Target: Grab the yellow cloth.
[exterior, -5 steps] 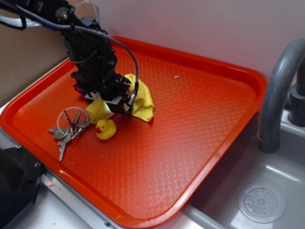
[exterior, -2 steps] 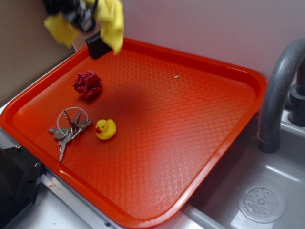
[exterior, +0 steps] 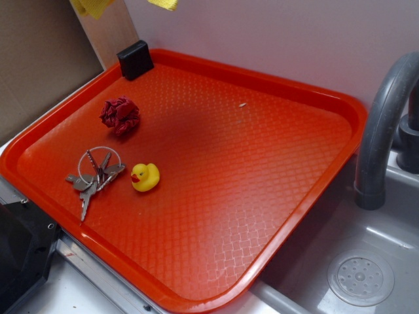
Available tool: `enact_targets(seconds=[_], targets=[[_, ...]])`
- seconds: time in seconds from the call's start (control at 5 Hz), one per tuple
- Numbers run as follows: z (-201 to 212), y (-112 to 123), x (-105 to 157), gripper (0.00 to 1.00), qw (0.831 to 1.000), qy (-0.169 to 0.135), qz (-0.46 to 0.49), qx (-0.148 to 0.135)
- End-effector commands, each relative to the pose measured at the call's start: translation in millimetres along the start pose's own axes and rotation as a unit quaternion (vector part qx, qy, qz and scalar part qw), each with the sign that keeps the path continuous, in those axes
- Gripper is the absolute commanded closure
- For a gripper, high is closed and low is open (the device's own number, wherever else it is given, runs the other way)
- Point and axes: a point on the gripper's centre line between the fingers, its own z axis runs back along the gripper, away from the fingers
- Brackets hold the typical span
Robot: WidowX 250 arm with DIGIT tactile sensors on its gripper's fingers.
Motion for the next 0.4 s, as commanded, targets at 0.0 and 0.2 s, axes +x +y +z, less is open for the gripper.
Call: enact_targets(seconds=[0.0, 0.2], targets=[[10.6, -3.2, 4.6, 1.0, 1.0, -0.002, -0.001, -0.02], [12.0, -2.3, 5.3, 1.0, 1.0, -0.006, 0.0, -0.014]])
